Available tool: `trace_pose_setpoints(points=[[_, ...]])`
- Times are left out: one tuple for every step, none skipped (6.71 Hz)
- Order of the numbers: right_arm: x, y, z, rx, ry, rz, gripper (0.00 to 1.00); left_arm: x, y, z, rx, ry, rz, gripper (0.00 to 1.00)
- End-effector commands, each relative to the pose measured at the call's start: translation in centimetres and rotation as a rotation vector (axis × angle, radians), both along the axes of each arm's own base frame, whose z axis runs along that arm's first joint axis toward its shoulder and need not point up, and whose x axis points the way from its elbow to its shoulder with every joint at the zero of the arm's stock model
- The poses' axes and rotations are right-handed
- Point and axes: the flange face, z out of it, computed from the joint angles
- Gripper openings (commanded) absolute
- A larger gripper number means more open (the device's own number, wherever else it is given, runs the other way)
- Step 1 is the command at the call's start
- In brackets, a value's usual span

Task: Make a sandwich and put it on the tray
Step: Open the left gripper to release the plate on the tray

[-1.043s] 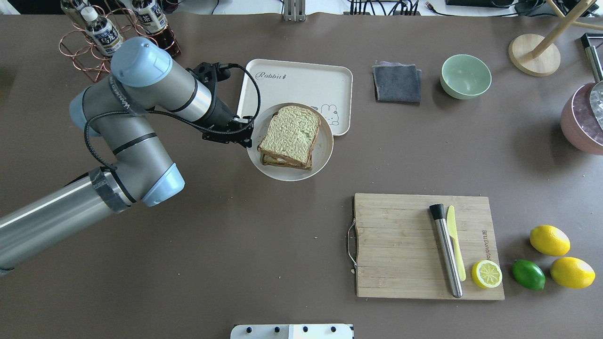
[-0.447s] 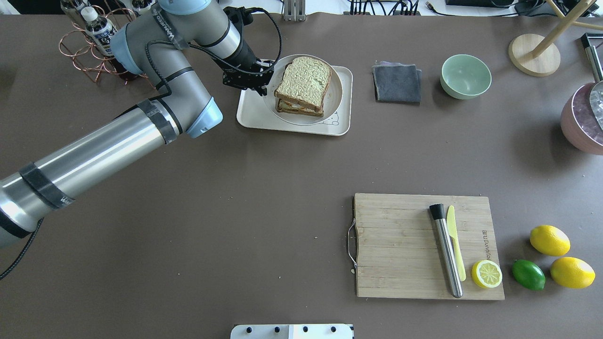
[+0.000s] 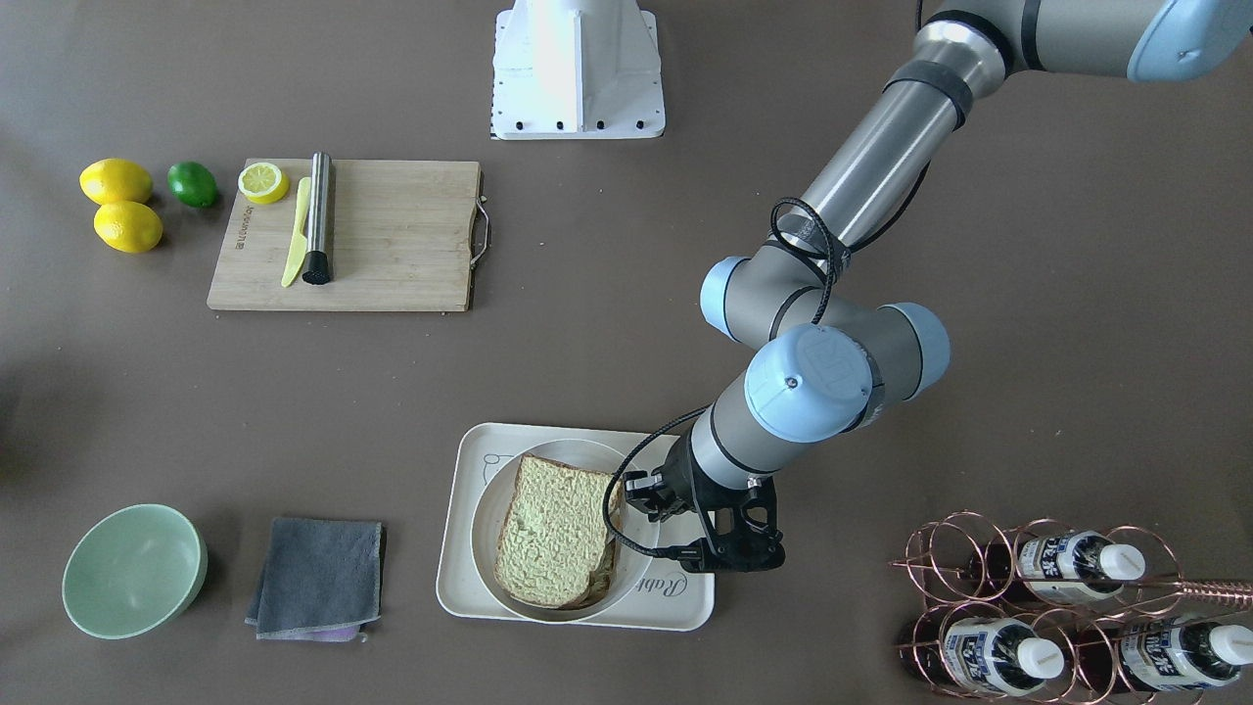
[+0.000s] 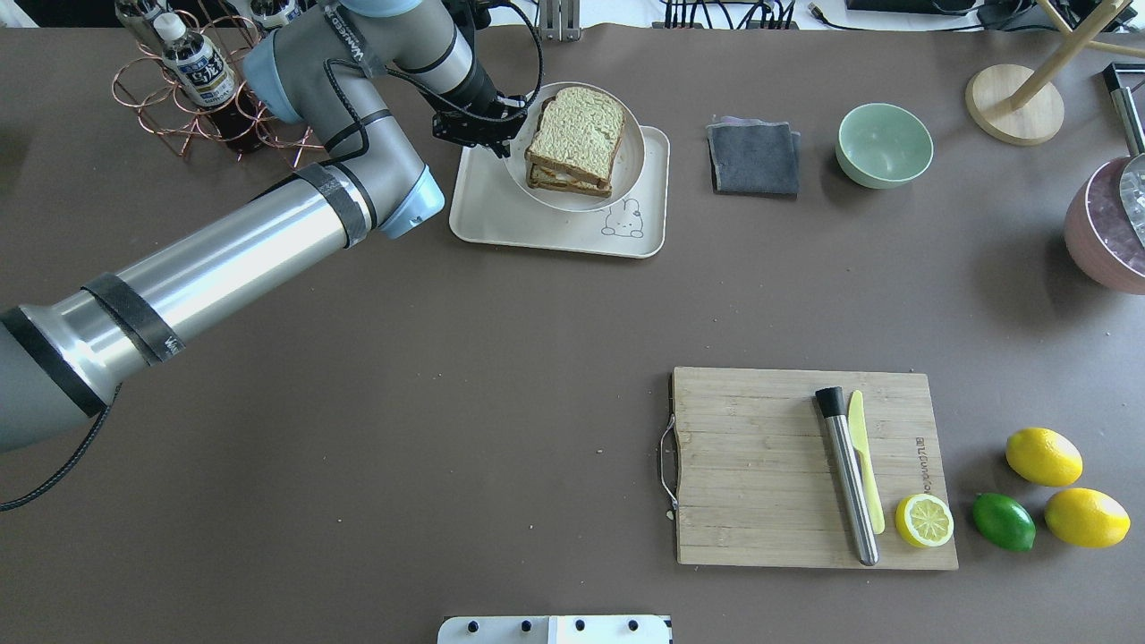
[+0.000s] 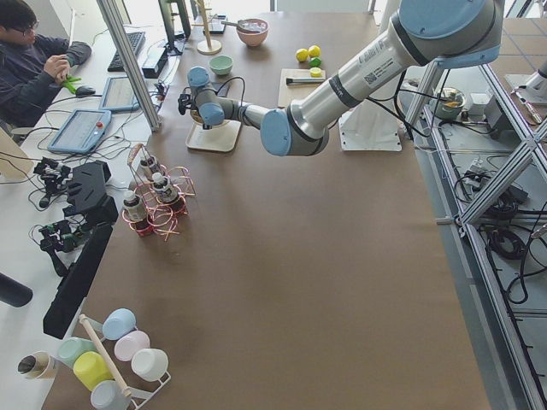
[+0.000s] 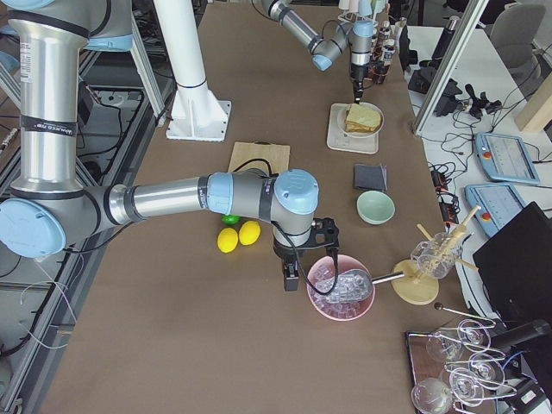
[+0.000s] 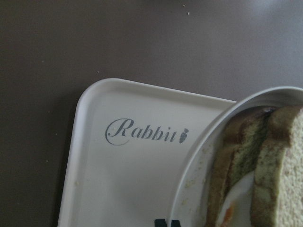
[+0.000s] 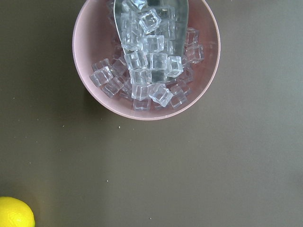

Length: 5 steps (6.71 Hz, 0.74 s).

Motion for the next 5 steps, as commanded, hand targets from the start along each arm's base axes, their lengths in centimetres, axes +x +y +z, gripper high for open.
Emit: trace_pose_setpoints(points=[[0.03,-0.34,0.57,-0.011,-0.001,0.000,1.00,0.53,-0.02,0.01,0.012,-0.009,-0.012,0.00],[0.01,-0.34,0.56,-0.011,-0.002,0.000,1.00,0.86,0.15,0.07,0.030,-0.016,-0.020,0.16],[0.02,-0.47,0.43,-0.007,-0.002,-0.001,1.00,0.85,0.16,0.00,0.072,-0.022,0.003,0.27],[0.03,-0.47,0.44,-0.007,-0.001,-0.001,1.00,0.82,0.20,-0.16,0.084,-0.021,0.008,0.41],[0.03,-0.34,0.64,-0.012,-0.001,0.000,1.00,0.60,0.24,-0.62,0.099,-0.016,0.010,0.99]])
